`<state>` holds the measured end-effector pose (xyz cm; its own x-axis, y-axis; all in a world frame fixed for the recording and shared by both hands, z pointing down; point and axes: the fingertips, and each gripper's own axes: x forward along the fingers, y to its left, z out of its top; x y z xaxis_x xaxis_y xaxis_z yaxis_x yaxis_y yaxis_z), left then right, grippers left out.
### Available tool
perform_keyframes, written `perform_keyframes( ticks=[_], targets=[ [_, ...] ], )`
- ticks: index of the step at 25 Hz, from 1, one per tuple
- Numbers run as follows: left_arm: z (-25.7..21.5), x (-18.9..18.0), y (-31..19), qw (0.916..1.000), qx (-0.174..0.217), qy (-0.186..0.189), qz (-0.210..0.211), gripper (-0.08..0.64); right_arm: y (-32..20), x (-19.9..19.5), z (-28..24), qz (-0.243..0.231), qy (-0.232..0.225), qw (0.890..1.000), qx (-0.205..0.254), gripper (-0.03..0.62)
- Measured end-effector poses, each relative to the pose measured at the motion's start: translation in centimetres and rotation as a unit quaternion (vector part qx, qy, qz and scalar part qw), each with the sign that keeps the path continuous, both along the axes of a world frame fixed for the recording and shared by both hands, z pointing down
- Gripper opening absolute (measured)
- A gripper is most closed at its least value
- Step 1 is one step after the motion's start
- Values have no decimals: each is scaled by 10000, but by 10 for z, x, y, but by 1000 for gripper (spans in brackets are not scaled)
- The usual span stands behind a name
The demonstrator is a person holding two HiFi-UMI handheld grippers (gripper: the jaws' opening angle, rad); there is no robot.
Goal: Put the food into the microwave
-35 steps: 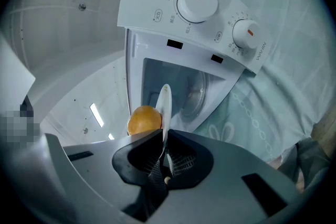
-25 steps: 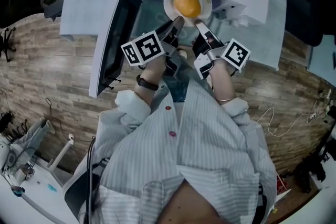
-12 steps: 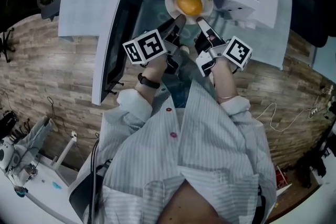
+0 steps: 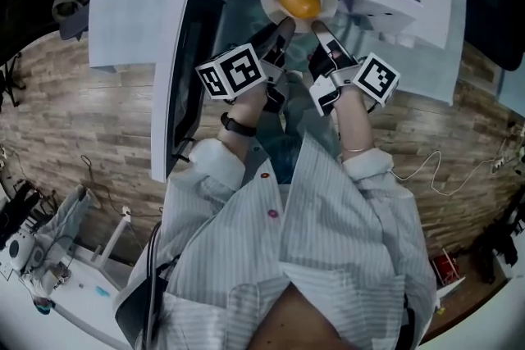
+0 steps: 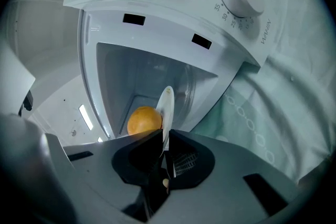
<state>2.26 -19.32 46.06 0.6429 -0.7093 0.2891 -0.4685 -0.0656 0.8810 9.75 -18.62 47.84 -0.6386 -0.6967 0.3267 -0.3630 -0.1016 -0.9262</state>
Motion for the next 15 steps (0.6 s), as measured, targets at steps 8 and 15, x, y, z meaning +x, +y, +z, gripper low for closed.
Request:
perform_keyframes(
  ticks=[8, 15],
  targets=[
    [13, 3, -17, 9998, 130, -175, -20, 54, -16, 4, 13, 314, 47, 9995, 54, 43],
    [25, -1, -27, 9993, 160, -325, 16, 60, -26, 1, 23, 413, 139, 9990, 103, 43]
  ],
)
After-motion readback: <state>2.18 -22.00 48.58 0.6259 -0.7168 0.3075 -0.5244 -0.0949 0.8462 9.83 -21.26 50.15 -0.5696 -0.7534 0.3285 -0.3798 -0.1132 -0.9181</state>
